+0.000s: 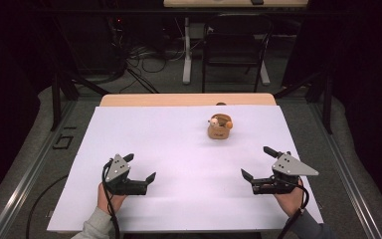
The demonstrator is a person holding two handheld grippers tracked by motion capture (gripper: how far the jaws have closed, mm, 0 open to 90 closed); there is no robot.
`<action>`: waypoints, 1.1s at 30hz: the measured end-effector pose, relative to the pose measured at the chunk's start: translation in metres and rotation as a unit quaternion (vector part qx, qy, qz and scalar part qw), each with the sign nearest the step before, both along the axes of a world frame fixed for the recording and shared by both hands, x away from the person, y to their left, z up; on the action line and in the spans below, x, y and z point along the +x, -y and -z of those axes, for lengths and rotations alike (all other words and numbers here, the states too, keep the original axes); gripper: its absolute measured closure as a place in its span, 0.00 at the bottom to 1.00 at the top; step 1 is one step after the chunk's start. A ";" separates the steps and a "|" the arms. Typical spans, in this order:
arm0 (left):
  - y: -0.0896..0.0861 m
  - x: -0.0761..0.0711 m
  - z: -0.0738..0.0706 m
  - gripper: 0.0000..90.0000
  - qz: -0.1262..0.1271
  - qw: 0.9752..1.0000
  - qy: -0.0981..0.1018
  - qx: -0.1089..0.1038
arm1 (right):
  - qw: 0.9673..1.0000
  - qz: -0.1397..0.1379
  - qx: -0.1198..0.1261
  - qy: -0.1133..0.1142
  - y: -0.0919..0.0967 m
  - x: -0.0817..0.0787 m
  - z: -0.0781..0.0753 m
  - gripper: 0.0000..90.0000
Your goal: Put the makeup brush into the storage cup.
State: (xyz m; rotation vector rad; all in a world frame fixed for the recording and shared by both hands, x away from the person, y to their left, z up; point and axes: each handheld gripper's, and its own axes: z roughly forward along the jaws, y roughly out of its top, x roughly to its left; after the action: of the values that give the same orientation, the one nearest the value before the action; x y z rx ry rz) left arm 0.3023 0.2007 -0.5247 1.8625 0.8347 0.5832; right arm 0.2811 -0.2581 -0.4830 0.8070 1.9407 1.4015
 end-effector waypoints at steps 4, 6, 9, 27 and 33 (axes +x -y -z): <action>-0.004 -0.003 0.002 0.00 -0.006 1.000 -0.002 -0.002 | 1.000 0.018 0.000 0.001 0.002 -0.005 0.004 0.00; -0.005 -0.005 0.003 0.00 -0.009 1.000 -0.003 0.001 | 1.000 0.021 0.001 0.000 0.002 -0.007 0.008 0.00; -0.007 -0.007 0.006 0.00 -0.011 1.000 -0.004 0.000 | 1.000 0.025 -0.005 -0.011 0.002 -0.010 0.012 0.00; -0.019 -0.022 0.018 0.00 -0.016 0.999 -0.036 0.017 | 0.998 0.056 -0.018 -0.030 0.000 -0.017 0.025 0.00; -0.024 -0.028 0.022 0.00 -0.022 0.998 -0.050 0.022 | 0.997 0.062 -0.014 -0.035 0.004 -0.019 0.025 0.00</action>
State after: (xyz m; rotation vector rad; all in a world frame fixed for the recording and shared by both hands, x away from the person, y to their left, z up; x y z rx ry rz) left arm 0.2747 0.2245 -0.5464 1.9296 0.9366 0.5433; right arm 0.2622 -0.2624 -0.5078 0.9581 1.9233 1.2862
